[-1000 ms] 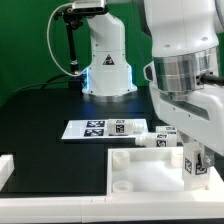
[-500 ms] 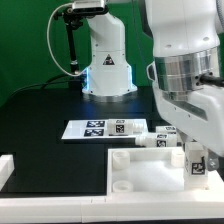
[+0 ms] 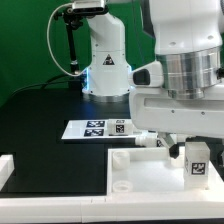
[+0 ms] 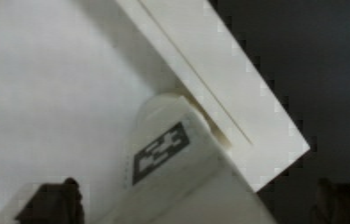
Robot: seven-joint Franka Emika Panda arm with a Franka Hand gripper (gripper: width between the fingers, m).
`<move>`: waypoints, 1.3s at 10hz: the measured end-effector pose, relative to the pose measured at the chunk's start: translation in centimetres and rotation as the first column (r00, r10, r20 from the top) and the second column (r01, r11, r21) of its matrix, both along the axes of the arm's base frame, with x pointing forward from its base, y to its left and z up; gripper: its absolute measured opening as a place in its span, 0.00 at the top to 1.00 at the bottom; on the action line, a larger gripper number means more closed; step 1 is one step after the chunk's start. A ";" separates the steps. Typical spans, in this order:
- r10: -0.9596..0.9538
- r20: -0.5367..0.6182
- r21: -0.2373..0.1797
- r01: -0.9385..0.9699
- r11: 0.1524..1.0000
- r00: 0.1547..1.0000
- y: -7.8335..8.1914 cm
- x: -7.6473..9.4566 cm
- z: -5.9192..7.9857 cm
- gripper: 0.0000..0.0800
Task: Assemble one leg
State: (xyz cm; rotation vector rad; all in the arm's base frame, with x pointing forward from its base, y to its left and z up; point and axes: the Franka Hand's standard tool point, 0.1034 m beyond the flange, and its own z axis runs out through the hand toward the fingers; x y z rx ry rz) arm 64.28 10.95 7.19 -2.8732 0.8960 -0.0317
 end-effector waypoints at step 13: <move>-0.191 0.054 -0.044 0.193 0.980 0.980 -0.6 0.5 -0.4 0.64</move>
Offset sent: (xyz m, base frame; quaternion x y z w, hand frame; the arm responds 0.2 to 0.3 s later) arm 0.0057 0.0092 -0.0050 -0.0263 0.0901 -0.3195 0.9429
